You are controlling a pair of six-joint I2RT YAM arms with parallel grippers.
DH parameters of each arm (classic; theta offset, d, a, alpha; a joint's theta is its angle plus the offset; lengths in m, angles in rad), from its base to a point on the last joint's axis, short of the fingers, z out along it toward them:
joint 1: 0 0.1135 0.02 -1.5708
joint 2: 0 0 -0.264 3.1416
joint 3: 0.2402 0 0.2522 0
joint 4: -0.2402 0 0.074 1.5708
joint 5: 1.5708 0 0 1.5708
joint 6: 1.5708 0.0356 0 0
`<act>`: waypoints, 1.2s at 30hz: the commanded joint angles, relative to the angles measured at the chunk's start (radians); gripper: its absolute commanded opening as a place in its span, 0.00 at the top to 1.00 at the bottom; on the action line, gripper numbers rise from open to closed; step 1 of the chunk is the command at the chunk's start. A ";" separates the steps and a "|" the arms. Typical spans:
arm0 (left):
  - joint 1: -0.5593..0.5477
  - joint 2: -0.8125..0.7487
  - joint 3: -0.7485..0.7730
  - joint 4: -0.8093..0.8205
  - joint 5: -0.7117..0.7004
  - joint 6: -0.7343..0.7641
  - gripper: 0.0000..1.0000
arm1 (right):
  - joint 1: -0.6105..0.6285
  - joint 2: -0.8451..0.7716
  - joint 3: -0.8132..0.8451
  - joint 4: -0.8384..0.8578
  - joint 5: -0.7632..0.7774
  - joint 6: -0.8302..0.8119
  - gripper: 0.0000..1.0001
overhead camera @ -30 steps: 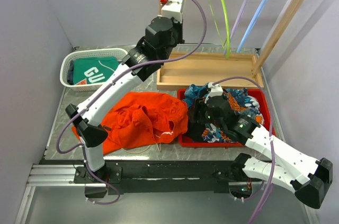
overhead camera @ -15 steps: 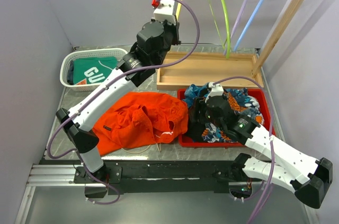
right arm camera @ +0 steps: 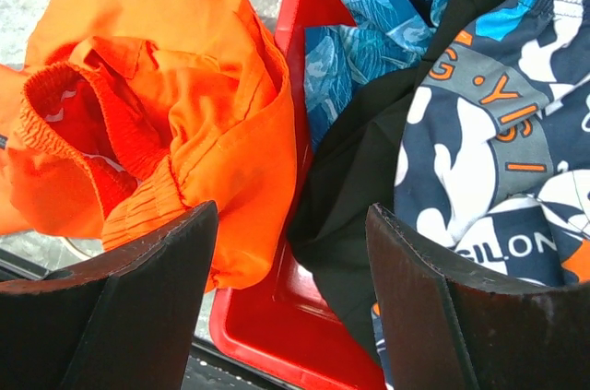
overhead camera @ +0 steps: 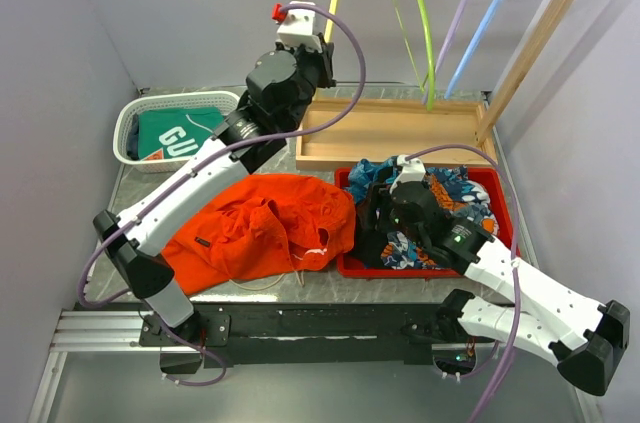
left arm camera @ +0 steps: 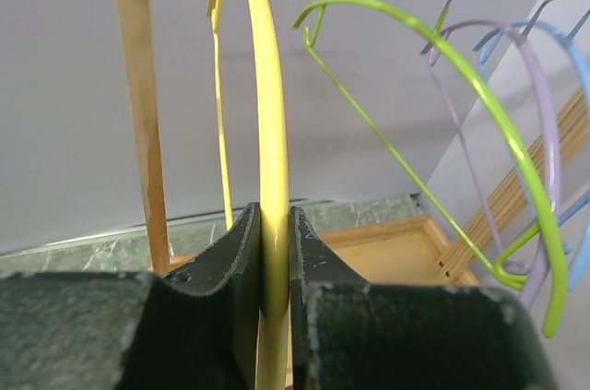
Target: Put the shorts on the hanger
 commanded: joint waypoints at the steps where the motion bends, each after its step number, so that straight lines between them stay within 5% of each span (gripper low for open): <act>1: 0.002 -0.095 -0.027 0.151 0.016 -0.009 0.99 | -0.004 -0.030 0.031 -0.006 0.026 -0.009 0.27; 14: 0.000 -0.194 -0.130 0.079 0.109 -0.061 0.99 | -0.004 -0.081 0.055 -0.055 0.029 -0.003 0.27; 26: -0.002 -0.571 -0.566 -0.098 0.296 -0.194 0.99 | -0.004 -0.097 0.280 -0.069 -0.119 -0.032 0.26; 36: -0.011 -0.935 -0.906 -0.290 0.375 -0.320 0.99 | -0.085 0.182 0.574 0.148 -0.420 0.169 0.32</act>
